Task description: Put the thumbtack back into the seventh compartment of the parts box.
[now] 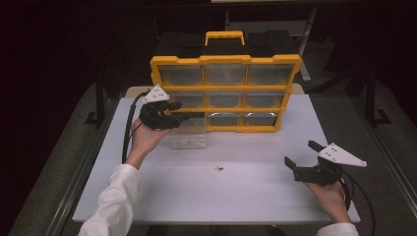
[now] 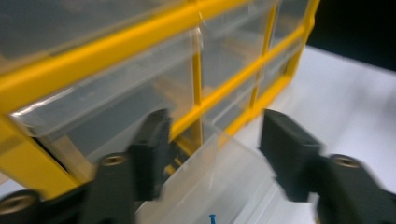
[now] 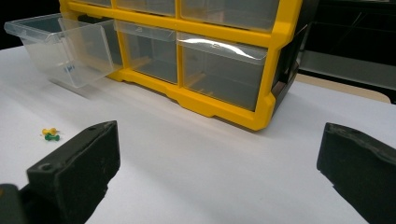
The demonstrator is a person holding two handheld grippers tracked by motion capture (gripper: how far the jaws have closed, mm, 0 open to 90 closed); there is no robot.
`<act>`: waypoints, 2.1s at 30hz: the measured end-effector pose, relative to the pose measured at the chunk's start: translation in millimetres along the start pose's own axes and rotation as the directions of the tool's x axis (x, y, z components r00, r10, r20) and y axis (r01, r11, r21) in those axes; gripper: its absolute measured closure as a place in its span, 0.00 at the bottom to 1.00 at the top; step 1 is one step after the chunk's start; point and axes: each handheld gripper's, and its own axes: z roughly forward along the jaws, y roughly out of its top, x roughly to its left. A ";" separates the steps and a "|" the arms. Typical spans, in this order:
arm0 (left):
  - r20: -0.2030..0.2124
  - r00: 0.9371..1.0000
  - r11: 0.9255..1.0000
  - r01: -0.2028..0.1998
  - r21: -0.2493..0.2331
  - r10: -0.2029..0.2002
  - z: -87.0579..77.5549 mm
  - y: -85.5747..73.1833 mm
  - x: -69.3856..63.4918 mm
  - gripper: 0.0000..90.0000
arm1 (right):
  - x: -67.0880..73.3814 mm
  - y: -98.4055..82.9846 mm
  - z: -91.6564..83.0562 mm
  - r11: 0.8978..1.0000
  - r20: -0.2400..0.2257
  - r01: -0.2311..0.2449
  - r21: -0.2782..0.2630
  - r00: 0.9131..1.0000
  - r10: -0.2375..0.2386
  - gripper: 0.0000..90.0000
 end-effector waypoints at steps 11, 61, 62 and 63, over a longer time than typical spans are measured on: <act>-0.034 0.998 0.999 0.048 0.010 -0.048 -5.4 -0.1 -16.5 0.04 | 0.3 0.5 0.0 1.000 0.002 -0.003 0.007 1.000 0.003 0.00; 0.180 0.983 0.990 -0.001 0.141 -0.025 51.8 -78.7 -98.9 0.18 | -0.9 0.8 -2.3 1.000 0.005 -0.002 0.002 1.000 0.002 0.00; 0.181 0.983 0.989 -0.004 0.145 -0.023 52.6 -79.9 -99.4 0.19 | -0.8 0.7 -2.2 1.000 0.004 -0.001 0.003 1.000 0.001 0.00; 0.185 0.982 0.989 -0.005 0.150 -0.023 53.6 -81.2 -100.1 0.19 | -0.7 0.7 -2.1 1.000 0.004 -0.001 0.004 1.000 0.001 0.00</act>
